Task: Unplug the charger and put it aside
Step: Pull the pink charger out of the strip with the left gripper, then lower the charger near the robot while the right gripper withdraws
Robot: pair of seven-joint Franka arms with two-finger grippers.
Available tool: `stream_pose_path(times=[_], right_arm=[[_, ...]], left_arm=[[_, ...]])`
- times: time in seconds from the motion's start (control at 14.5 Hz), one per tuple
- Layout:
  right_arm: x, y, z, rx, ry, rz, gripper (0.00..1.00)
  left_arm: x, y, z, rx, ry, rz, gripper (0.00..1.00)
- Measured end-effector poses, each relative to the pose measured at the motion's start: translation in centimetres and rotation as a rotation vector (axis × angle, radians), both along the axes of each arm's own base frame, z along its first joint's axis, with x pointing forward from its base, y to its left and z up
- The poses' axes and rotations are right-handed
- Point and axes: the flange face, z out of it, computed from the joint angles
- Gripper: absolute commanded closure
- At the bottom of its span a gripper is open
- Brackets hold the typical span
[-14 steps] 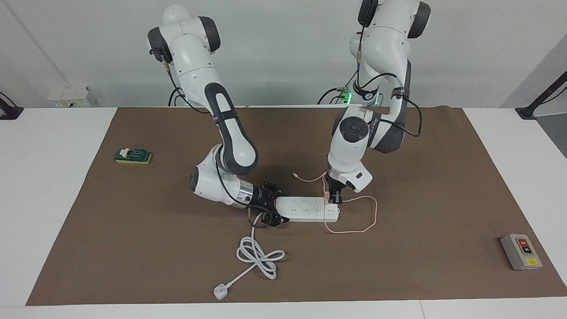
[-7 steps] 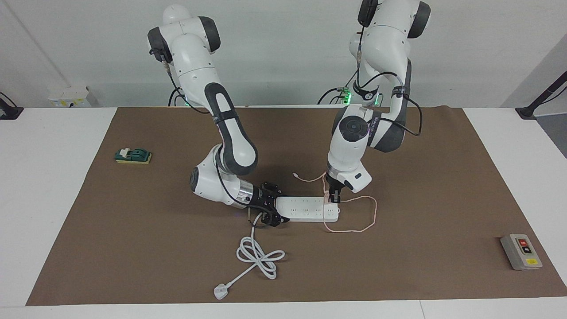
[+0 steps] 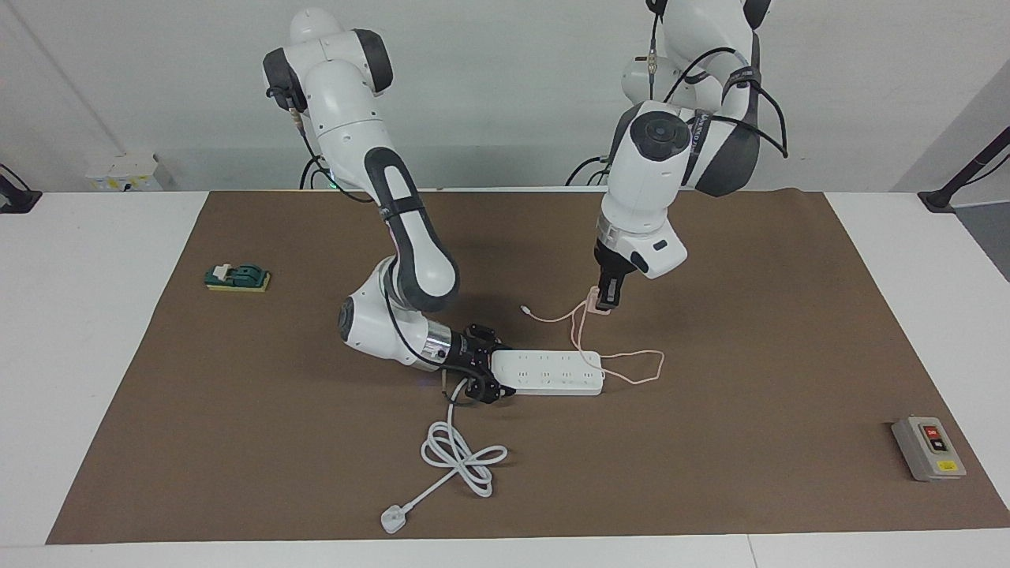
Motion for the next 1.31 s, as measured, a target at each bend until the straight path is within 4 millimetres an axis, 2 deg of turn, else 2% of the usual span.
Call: stream_pose_path(times=[0.07,0.14,0.21,0.55,0.76,0.9,0.97,1.11,1.31], right_arm=[[0.0,0.0,0.0,0.000,0.000,0.000,0.78],[0.0,0.0,0.0,0.000,0.000,0.000,0.07],[0.0,0.0,0.0,0.000,0.000,0.000,0.00],[-0.4,1.2,-0.3,-0.025,-0.023,-0.009,0.00],[-0.3,1.1,-0.1,-0.024,-0.025,-0.010,0.00],[-0.2,1.1,0.9,-0.018,-0.029,-0.015,0.00],[-0.1,1.2,1.9,-0.011,-0.030,-0.020,0.00],[0.3,1.0,5.0,0.005,-0.038,-0.049,0.00],[1.2,-1.5,10.1,0.022,-0.067,-0.055,0.00]], left_arm=[[0.2,0.6,-0.1,0.004,0.003,-0.072,1.00],[0.6,1.3,-0.1,0.005,0.002,-0.148,1.00],[1.0,2.3,0.0,0.005,-0.001,-0.234,1.00],[2.6,8.9,0.7,0.010,0.000,-0.776,1.00],[3.0,14.7,-0.3,0.004,0.026,-1.059,1.00],[2.6,18.7,-1.7,-0.009,0.050,-1.188,1.00],[2.2,20.2,-2.5,-0.016,0.058,-1.237,1.00],[0.7,22.1,-4.3,-0.020,0.062,-1.297,1.00],[-3.3,22.8,-7.7,-0.025,0.058,-1.327,1.00]])
